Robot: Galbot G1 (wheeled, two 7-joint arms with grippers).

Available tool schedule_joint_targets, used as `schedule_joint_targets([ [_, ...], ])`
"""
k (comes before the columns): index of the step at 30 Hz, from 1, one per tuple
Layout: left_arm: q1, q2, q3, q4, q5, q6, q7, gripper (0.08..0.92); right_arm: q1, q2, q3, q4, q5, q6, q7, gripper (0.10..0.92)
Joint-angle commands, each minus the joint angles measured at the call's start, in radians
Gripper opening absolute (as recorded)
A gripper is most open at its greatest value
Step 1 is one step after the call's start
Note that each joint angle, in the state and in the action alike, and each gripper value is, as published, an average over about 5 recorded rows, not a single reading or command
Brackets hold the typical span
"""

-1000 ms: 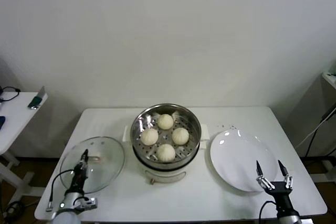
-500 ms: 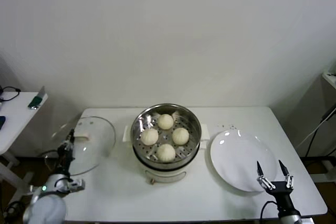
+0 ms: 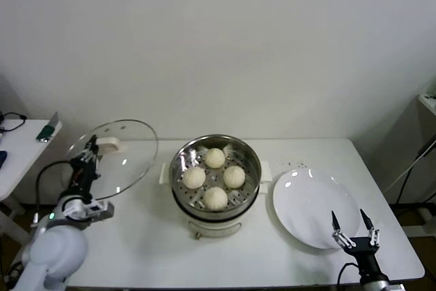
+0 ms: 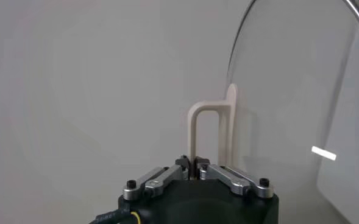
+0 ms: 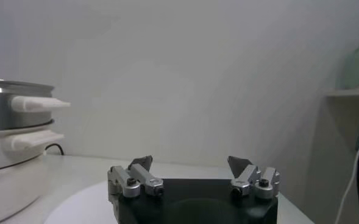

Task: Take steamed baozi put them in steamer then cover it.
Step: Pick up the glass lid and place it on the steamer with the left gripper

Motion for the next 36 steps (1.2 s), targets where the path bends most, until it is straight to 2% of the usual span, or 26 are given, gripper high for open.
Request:
schedule_joint_targets([
  [1,-0.015,0.038,0.041,-0.134,-0.045,0.095,0.079,0.144,-0.001,0.003,-0.002,-0.005,-0.015,0.004,-0.004,0.823],
  [11,-0.123,-0.089,0.276,-0.139,0.124,0.157,0.136,0.144,0.001,-0.019,-0.007,-0.033,-0.005,0.037,-0.005,0.823],
  [19,-0.193,-0.259,0.481,-0.098,0.312,0.188,0.197,0.144,0.01,-0.04,-0.013,-0.039,0.014,0.044,-0.006,0.823],
  [25,-0.207,-0.401,0.563,-0.014,0.458,0.174,0.222,0.144,0.015,-0.048,-0.013,-0.044,0.02,0.048,-0.006,0.823],
  [31,-0.205,-0.544,0.615,0.08,0.577,0.155,0.206,0.144,0.014,-0.058,-0.012,-0.052,0.028,0.056,-0.006,0.823],
  [36,-0.204,-0.597,0.623,0.128,0.626,0.144,0.183,0.144,0.014,-0.061,-0.012,-0.056,0.035,0.062,-0.006,0.823],
])
